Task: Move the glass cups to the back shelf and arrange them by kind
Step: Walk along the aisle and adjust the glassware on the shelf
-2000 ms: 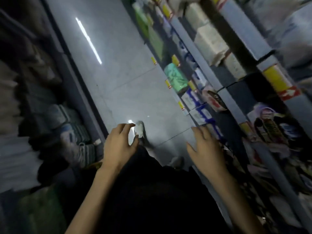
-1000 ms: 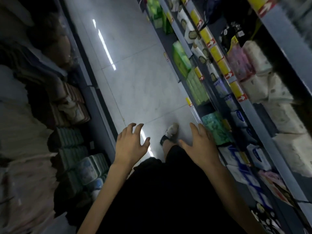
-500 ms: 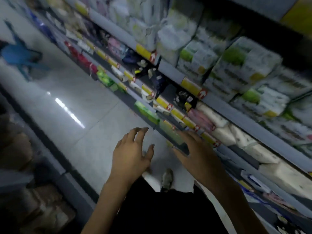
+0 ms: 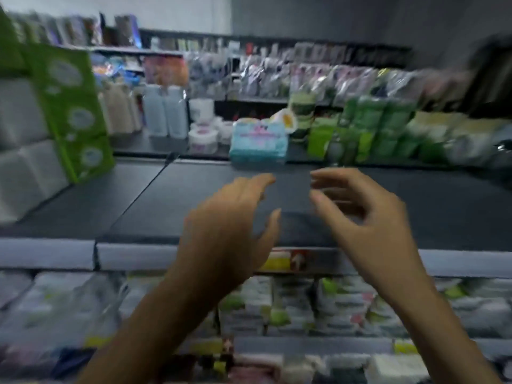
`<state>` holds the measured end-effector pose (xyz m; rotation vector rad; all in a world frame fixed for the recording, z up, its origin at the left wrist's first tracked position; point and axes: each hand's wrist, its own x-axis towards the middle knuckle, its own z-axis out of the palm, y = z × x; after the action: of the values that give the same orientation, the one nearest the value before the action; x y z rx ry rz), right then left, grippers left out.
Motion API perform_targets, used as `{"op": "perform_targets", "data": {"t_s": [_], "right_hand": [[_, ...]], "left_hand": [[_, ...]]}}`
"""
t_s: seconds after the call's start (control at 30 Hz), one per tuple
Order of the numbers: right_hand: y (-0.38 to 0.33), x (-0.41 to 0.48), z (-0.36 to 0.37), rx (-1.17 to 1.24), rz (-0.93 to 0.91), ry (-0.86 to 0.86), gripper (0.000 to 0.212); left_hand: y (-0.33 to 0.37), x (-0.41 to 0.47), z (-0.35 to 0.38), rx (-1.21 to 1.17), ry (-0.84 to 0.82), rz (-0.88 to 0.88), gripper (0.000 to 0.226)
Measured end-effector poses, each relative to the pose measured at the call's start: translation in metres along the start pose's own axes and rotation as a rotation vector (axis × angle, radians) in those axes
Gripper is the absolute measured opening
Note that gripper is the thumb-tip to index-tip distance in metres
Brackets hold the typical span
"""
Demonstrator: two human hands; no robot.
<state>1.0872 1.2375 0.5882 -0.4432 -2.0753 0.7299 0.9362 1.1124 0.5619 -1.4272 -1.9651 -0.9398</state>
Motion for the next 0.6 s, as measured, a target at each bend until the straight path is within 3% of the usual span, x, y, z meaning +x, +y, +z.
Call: {"op": "perform_targets", "data": {"t_s": [0.1,0.17,0.3,0.37,0.43,0.6], "right_hand": [[0.042,0.063,-0.012,-0.168,0.044,0.132,0.030],[0.082,0.103,-0.017,-0.314,0.071,0.188,0.047],[0.136,0.156,-0.021,-0.445,0.267,0.024,0.104],[0.157,0.170,-0.017,-0.428,0.342,-0.074,0.117],[0.176,0.179,-0.012,-0.423,0.386,-0.133,0.109],[0.198,0.187,-0.005,-0.398,0.306,-0.077,0.062]], "left_hand": [[0.008,0.071,0.042,0.033,-0.154,0.041,0.054],[0.009,0.112,0.078,0.090,-0.220,0.075,0.061],[0.007,0.178,0.146,0.081,-0.365,0.089,0.078],[0.007,0.198,0.171,0.075,-0.437,0.083,0.079],[0.007,0.211,0.190,0.070,-0.478,0.074,0.076],[0.008,0.219,0.213,0.070,-0.475,0.046,0.057]]}}
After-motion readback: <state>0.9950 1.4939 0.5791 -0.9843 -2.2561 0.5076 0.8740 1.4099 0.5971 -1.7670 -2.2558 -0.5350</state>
